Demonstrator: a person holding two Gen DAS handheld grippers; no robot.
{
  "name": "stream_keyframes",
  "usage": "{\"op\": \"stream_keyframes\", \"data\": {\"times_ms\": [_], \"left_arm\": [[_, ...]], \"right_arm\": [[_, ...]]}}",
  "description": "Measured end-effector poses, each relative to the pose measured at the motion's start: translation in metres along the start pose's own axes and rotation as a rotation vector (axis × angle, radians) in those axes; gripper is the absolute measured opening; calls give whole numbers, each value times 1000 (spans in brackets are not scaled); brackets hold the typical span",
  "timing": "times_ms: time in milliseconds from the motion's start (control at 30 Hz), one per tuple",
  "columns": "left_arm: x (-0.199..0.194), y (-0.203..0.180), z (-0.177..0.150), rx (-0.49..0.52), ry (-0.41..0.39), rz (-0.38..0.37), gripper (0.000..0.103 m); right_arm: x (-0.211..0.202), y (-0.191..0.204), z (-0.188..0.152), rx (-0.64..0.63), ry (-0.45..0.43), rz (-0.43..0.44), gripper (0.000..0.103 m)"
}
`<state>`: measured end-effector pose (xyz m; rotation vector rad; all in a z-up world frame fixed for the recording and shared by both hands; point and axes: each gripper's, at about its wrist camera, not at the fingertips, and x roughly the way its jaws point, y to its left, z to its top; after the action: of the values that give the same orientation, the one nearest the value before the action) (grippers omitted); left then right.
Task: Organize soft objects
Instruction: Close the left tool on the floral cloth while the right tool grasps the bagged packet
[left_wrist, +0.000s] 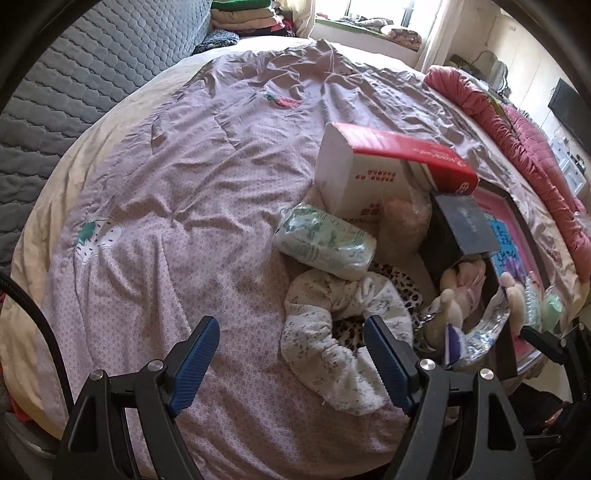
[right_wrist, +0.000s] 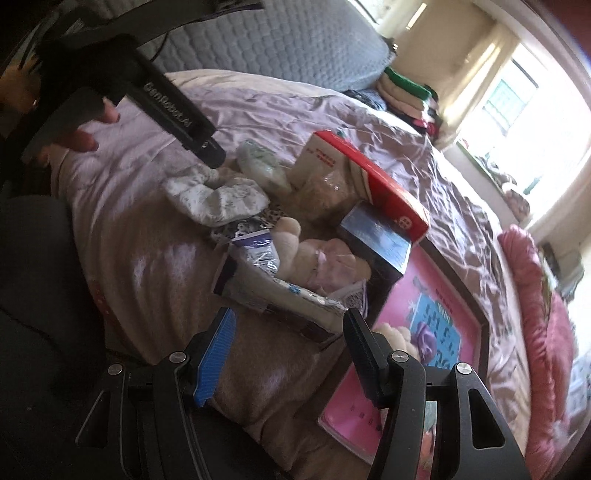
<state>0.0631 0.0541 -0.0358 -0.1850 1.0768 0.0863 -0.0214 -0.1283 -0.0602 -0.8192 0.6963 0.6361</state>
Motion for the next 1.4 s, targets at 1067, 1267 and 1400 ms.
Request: {"op": "stream_keyframes", "data": {"times_ms": [1067, 1267, 1400], "left_arm": [[35, 10, -4, -31, 54, -35, 80], [43, 10, -4, -35, 54, -64, 57], [44, 4, -4, -6, 47, -81, 31]], "right_arm": [[68, -10, 18, -69, 4, 82, 45], [54, -52, 21, 156, -69, 176, 43], [47, -66, 22, 264, -97, 201, 43]]}}
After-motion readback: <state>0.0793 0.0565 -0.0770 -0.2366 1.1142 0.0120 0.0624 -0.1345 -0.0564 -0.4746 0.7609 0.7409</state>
